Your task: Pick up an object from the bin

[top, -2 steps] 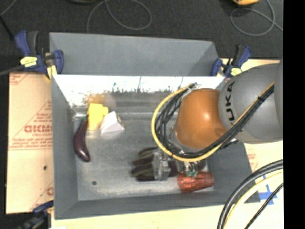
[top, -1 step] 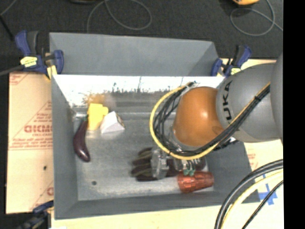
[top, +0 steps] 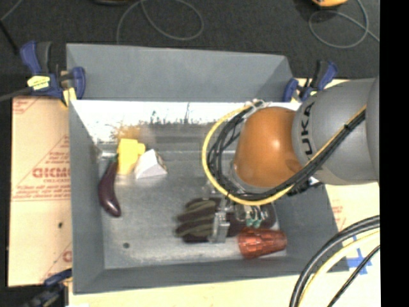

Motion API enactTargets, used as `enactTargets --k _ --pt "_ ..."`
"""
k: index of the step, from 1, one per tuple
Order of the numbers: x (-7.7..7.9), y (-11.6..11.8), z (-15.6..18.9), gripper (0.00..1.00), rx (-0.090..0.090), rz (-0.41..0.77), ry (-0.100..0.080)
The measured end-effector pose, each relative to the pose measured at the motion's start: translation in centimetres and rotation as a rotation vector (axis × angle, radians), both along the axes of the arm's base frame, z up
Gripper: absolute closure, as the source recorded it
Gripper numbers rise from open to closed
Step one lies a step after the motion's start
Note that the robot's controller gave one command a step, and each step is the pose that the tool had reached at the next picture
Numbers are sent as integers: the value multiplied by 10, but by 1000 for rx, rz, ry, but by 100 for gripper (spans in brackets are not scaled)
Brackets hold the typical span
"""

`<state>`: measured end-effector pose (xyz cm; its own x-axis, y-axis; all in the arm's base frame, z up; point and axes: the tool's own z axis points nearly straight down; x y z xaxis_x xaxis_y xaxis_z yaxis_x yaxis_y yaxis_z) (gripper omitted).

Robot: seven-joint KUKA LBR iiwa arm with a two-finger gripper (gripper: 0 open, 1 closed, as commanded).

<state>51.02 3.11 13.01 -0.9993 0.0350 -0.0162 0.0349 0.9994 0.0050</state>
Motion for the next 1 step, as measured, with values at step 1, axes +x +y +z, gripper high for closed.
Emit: enactTargets --k 1 --pt "0 0 0 0 0 -1 0"
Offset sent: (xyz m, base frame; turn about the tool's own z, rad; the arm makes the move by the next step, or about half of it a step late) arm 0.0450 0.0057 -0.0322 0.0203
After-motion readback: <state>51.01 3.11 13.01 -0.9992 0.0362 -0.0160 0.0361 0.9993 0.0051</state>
